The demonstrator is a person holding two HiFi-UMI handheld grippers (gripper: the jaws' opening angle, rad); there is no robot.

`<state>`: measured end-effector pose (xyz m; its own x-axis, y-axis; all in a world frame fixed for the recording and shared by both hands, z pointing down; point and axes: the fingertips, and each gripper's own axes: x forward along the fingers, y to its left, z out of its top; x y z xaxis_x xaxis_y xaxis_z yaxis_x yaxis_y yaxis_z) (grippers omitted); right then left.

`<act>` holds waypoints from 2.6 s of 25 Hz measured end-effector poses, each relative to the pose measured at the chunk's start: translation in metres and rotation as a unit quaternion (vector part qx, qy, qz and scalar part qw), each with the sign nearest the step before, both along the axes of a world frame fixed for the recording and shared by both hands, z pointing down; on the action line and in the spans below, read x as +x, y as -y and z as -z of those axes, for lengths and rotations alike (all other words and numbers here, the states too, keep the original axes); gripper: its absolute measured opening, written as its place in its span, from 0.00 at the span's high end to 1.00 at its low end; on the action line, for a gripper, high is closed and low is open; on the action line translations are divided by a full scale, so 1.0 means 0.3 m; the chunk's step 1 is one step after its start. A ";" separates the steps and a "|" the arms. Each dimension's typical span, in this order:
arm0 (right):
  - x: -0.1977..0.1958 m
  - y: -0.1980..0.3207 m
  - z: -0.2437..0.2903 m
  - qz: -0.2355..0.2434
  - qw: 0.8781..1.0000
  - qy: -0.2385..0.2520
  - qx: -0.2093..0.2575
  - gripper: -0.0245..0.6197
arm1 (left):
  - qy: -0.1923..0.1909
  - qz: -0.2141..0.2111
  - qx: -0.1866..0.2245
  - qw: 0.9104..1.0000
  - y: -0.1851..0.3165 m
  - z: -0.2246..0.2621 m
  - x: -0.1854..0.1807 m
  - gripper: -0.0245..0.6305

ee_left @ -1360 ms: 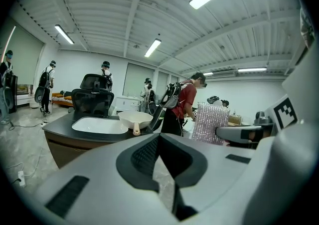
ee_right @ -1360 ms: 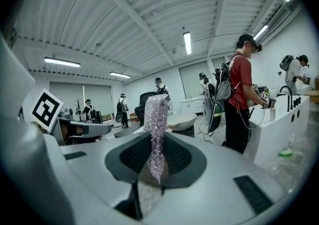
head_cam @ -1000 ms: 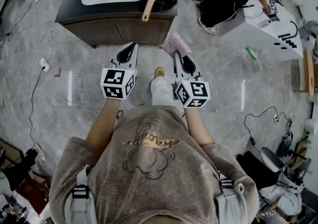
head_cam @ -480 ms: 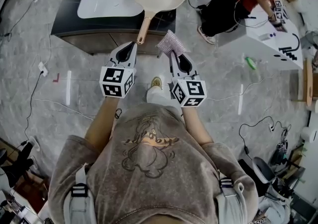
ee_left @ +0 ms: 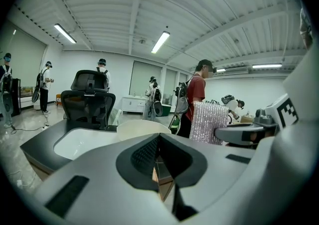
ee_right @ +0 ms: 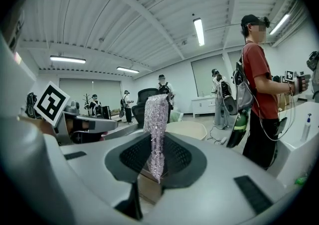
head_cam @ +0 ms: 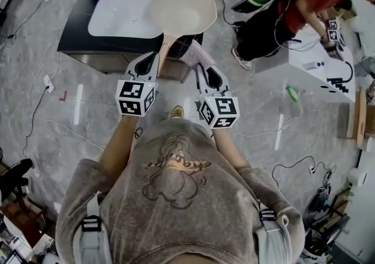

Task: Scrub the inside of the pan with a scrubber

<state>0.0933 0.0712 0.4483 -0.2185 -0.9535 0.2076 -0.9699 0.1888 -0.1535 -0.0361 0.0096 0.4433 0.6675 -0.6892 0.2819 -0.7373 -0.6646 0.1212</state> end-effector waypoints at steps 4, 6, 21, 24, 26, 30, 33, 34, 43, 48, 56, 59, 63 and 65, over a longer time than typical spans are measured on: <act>0.023 0.052 -0.013 0.021 1.000 -0.008 -0.002 0.83 | 0.002 0.018 -0.003 1.000 0.062 -0.009 0.017 0.94; 0.047 0.078 -0.020 0.026 1.000 -0.011 -0.003 0.83 | 0.003 0.022 -0.007 1.000 0.084 -0.012 0.038 0.94; 0.041 0.280 -0.060 0.029 0.999 -0.012 -0.014 0.83 | 0.033 -0.004 -0.031 0.999 0.230 -0.067 0.046 0.94; 0.054 0.325 -0.051 0.019 1.000 -0.015 -0.012 0.83 | 0.034 -0.026 -0.038 0.998 0.267 -0.068 0.061 0.94; 0.063 0.361 -0.040 0.011 1.000 -0.015 -0.010 0.83 | 0.039 -0.034 -0.040 0.998 0.302 -0.067 0.070 0.94; 0.077 0.422 -0.030 -0.001 1.000 -0.017 -0.010 0.83 | 0.050 -0.048 -0.039 0.997 0.373 -0.068 0.093 0.94; 0.090 0.463 -0.028 -0.010 1.000 -0.020 -0.010 0.83 | 0.054 -0.066 -0.033 0.996 0.411 -0.072 0.113 0.94; 0.092 0.478 -0.028 -0.012 1.000 -0.022 -0.010 0.83 | 0.055 -0.073 -0.033 0.995 0.422 -0.076 0.117 0.94; 0.083 0.567 -0.045 -0.023 0.999 -0.031 -0.017 0.83 | 0.070 -0.117 -0.059 0.989 0.472 -0.129 0.124 0.94; 0.090 0.593 -0.053 -0.015 0.999 -0.032 -0.023 0.83 | 0.083 -0.115 -0.081 0.987 0.467 -0.179 0.127 0.94; 0.105 0.651 -0.060 0.013 0.999 -0.036 -0.031 0.83 | 0.088 -0.107 -0.127 0.982 0.465 -0.257 0.149 0.77; 0.114 0.667 -0.069 0.018 0.999 -0.037 -0.032 0.83 | 0.097 -0.103 -0.136 0.981 0.466 -0.292 0.159 0.65; 0.117 0.695 -0.077 0.032 0.998 -0.035 -0.032 0.83 | 0.113 -0.090 -0.146 0.979 0.474 -0.342 0.164 0.48; 0.116 0.711 -0.086 0.038 0.998 -0.034 -0.033 0.83 | 0.121 -0.093 -0.155 0.976 0.469 -0.370 0.172 0.44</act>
<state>0.1281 -0.1420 0.4741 -0.2725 -0.9185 0.2867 -0.9619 0.2537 -0.1014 0.0154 -0.1311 0.5543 0.6616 -0.4185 0.6222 -0.6391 -0.7487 0.1759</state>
